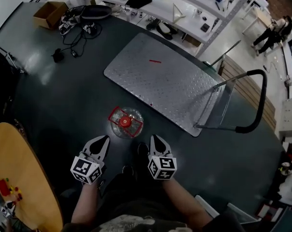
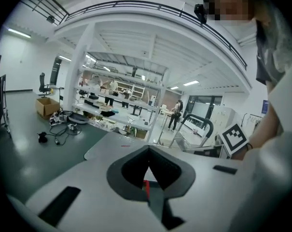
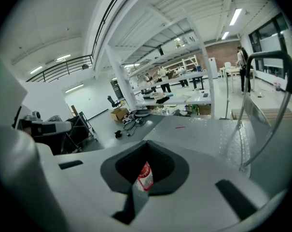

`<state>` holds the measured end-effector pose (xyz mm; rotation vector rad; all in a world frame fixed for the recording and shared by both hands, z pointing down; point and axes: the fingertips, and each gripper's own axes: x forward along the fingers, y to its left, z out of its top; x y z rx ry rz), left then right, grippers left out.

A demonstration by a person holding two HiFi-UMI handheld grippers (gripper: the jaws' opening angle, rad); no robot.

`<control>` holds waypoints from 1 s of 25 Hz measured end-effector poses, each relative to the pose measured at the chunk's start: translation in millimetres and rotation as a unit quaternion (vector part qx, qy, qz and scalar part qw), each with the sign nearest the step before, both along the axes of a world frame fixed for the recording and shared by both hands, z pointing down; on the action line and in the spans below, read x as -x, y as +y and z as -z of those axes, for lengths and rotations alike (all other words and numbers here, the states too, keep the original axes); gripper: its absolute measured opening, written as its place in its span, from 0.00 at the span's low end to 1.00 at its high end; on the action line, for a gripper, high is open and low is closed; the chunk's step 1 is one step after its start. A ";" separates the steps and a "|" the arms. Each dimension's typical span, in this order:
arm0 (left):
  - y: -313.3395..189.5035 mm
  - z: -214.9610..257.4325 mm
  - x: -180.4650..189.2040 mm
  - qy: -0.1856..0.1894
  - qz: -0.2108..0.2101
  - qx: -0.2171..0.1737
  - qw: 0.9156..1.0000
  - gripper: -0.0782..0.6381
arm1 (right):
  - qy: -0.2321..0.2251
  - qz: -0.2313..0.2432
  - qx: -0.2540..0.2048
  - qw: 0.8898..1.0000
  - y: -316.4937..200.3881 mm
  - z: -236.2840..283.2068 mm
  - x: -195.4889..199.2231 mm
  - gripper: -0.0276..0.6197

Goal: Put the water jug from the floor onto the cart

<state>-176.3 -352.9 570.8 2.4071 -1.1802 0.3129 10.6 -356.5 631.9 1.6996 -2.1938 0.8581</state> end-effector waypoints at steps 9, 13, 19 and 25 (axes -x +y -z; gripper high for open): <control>-48.6 -48.6 2.4 -0.011 0.017 0.035 0.999 0.12 | -0.010 0.030 0.088 0.996 -34.6 -60.7 27.4 0.08; -57.4 -83.0 0.1 0.005 -0.003 0.057 0.998 0.12 | -0.004 0.026 0.110 0.994 -42.5 -87.2 38.3 0.16; -63.9 -127.7 3.8 -0.016 -0.024 0.104 0.994 0.12 | -0.010 0.003 0.160 0.987 -36.8 -133.0 54.8 0.20; -77.2 -166.5 0.5 -0.003 -0.028 0.118 0.993 0.12 | -0.051 -0.038 0.230 0.971 -37.9 -194.9 65.3 0.31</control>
